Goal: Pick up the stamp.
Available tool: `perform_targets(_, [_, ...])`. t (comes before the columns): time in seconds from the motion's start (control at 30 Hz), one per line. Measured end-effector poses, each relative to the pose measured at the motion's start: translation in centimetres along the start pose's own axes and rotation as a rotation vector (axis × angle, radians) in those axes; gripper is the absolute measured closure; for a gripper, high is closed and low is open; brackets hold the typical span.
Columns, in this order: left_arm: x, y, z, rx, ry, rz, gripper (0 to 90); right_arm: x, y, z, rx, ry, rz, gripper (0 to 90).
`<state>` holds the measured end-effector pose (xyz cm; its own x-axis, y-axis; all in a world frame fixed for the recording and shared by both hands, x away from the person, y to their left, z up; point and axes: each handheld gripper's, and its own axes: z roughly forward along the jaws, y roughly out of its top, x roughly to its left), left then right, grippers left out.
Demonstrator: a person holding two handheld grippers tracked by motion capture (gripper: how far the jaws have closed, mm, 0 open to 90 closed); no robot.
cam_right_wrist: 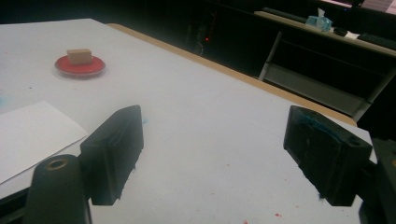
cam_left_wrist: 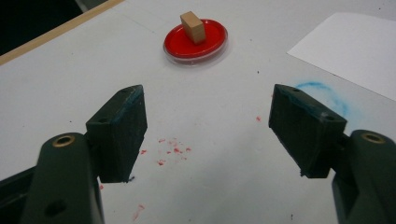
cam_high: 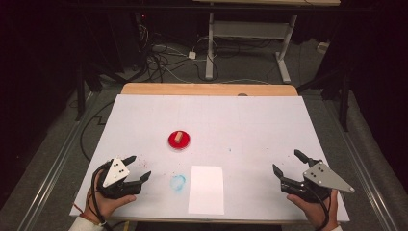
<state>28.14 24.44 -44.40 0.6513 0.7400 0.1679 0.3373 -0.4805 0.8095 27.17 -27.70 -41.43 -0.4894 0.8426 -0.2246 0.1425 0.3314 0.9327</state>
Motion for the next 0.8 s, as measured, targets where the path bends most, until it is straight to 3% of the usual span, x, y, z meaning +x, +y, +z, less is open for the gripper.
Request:
perform_targets(0.43, [0.5, 0.0, 0.2, 0.052, 0.005, -0.03, 27.3, 0.4, 0.0, 0.6, 0.042, 0.0, -0.019, 21.4])
perform_targets(0.57, [0.8, 0.5, 0.2, 0.071, -0.014, -0.051, 27.3, 0.5, -0.2, 0.8, 0.055, -0.005, -0.026, 21.5])
perform_targets(0.8, [0.7, 2.1, 0.2, 0.062, -0.01, -0.021, 27.3, 0.4, -0.2, 0.9, 0.057, 0.001, -0.033, 21.7])
